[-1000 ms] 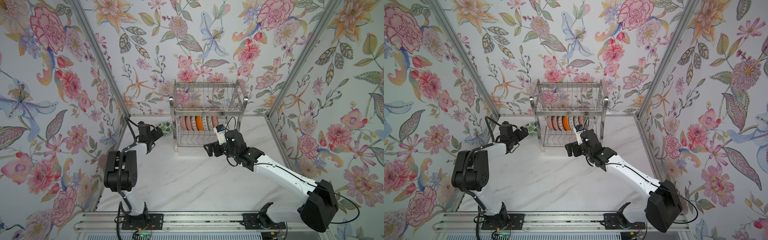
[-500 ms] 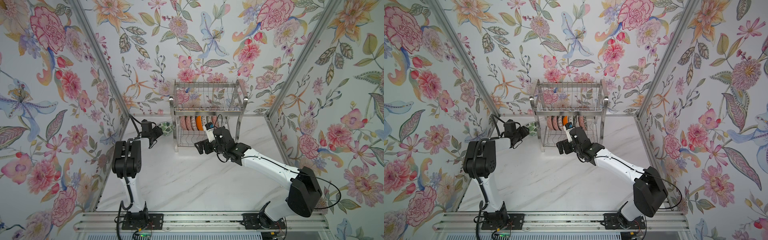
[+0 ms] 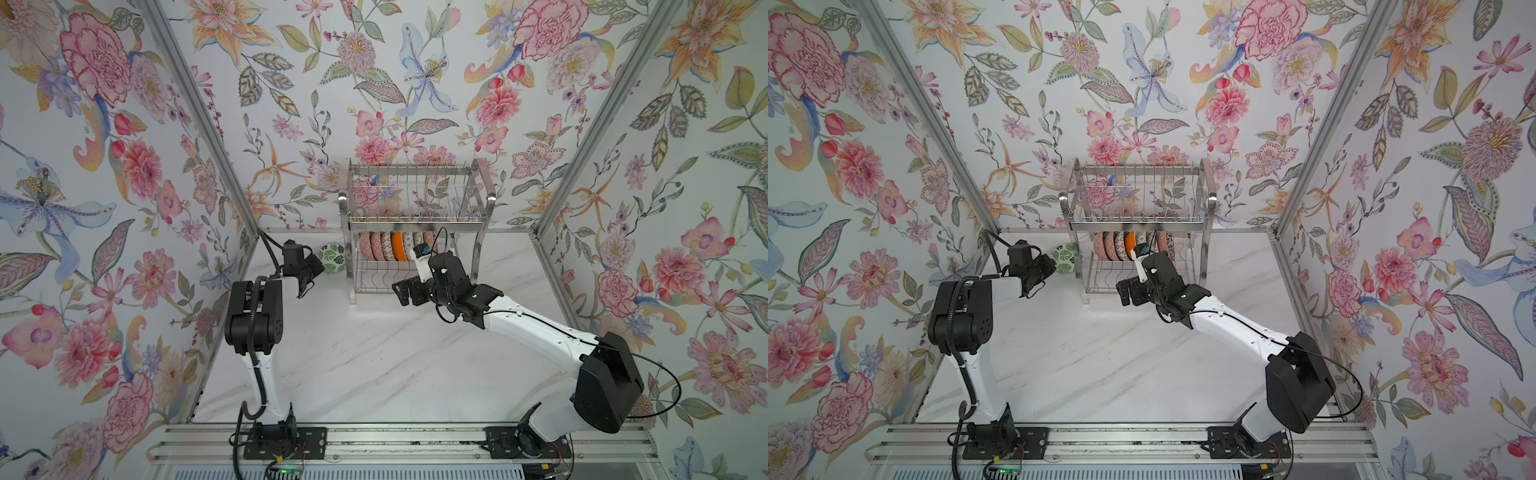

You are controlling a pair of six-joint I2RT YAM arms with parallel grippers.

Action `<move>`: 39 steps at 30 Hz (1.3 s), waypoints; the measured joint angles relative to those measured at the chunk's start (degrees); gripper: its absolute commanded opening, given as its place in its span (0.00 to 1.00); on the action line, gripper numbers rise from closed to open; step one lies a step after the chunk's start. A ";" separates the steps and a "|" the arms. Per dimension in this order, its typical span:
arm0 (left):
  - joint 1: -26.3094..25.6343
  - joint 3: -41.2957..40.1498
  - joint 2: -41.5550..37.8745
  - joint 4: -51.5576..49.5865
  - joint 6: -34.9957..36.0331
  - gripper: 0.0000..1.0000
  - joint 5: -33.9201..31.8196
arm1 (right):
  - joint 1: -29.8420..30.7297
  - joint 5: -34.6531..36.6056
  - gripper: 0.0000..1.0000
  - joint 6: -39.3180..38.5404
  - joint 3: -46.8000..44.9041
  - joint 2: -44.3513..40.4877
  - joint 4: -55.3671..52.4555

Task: Load bowls into a dish rack
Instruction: Pick up the bowl from the top-left of the table.

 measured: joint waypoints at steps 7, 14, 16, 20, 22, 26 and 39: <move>0.13 -0.28 -0.02 0.35 0.31 0.00 0.63 | -0.90 0.09 0.99 0.44 -1.42 -1.81 0.17; 2.32 -5.33 -4.85 -1.33 0.33 0.00 0.92 | -0.90 0.07 0.99 0.63 -1.42 -1.90 0.22; 3.80 -7.54 -8.00 -3.45 0.52 0.00 0.63 | -0.90 0.04 0.99 0.63 -1.42 -1.90 0.22; 5.57 -11.04 -15.65 -8.37 1.73 0.00 -0.59 | -0.90 -0.13 0.99 0.63 -1.42 -1.90 0.20; 5.73 -12.31 -19.93 -11.39 2.49 0.00 -1.46 | -0.90 -0.17 0.99 0.59 -1.42 -1.92 0.07; 5.64 -15.37 -27.23 -16.35 3.58 0.00 -2.58 | -0.90 -0.39 0.99 -0.15 -1.01 -1.92 -2.40; 1.18 -29.75 -44.00 -29.77 5.51 0.00 -4.61 | 0.35 -1.70 0.99 -5.11 -1.22 -8.85 -10.23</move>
